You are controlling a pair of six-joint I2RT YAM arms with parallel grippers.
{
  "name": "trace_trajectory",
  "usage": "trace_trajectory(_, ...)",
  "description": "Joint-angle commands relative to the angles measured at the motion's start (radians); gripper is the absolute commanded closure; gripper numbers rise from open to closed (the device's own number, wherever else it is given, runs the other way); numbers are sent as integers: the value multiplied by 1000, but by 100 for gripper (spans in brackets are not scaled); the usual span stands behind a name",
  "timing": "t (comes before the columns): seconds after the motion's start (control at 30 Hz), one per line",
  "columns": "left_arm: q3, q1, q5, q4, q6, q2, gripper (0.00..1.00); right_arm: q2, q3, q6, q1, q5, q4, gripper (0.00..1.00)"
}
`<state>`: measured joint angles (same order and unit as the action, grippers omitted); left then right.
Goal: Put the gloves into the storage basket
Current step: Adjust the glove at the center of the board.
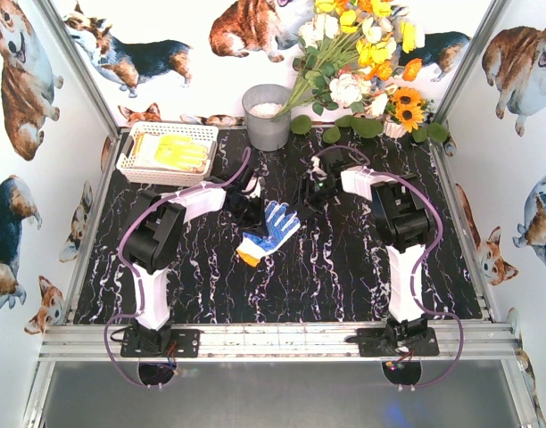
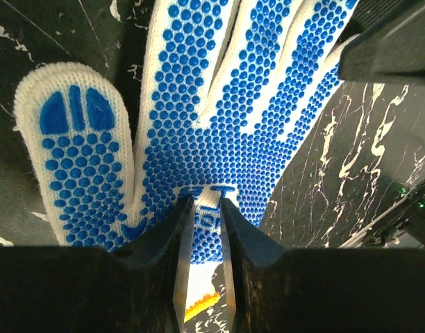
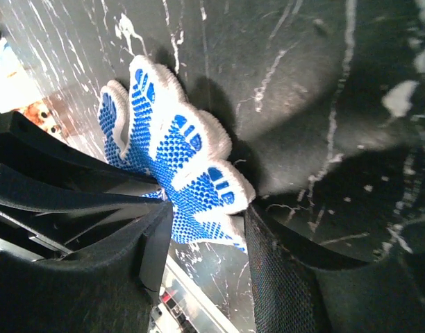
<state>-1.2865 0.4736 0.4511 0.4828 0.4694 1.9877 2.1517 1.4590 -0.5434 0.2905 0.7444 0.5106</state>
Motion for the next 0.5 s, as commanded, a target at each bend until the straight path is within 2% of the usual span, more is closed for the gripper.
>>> trace_trajectory(0.0, 37, 4, -47, 23, -40, 22, 82, 30, -6, 24, 36, 33, -34, 52)
trace_trajectory(0.3, 20, 5, -50, 12, -47, 21, 82, 54, 6, 10, 86, 42, -46, 55)
trace_trajectory(0.33, 15, 5, -53, 11, -47, 19, 82, 57, 10, 11, 91, 38, -43, 59)
trace_trajectory(0.37, 10, 5, -57, 10, -47, 17, 82, 57, 10, 12, 97, 27, -42, 66)
trace_trajectory(0.47, -12, 5, -78, 11, -41, -9, 81, 34, 2, -2, 94, -36, -35, 98)
